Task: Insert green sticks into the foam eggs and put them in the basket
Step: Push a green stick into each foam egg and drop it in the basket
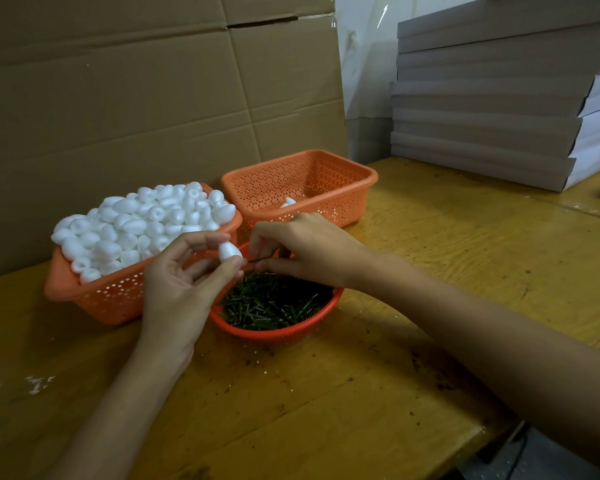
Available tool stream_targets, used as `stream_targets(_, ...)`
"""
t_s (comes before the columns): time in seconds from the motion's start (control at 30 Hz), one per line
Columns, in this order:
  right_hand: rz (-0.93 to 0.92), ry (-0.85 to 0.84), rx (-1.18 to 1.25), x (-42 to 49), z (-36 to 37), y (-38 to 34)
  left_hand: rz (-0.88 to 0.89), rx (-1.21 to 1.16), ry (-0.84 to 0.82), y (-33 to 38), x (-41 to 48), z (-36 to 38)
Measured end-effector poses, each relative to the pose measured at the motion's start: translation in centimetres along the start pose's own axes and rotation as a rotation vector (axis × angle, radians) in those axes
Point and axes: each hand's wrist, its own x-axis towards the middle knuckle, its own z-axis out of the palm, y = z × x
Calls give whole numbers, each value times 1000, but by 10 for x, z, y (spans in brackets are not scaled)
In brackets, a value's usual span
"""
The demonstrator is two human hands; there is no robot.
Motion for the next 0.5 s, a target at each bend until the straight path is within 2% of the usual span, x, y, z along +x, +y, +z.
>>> stream_targets(0.3, 44, 142, 106, 0, 0, 2, 13, -61, 53, -2, 1, -1)
stream_targets(0.5, 40, 189, 150, 1, 2, 3, -40, -177, 113, 0, 3, -3)
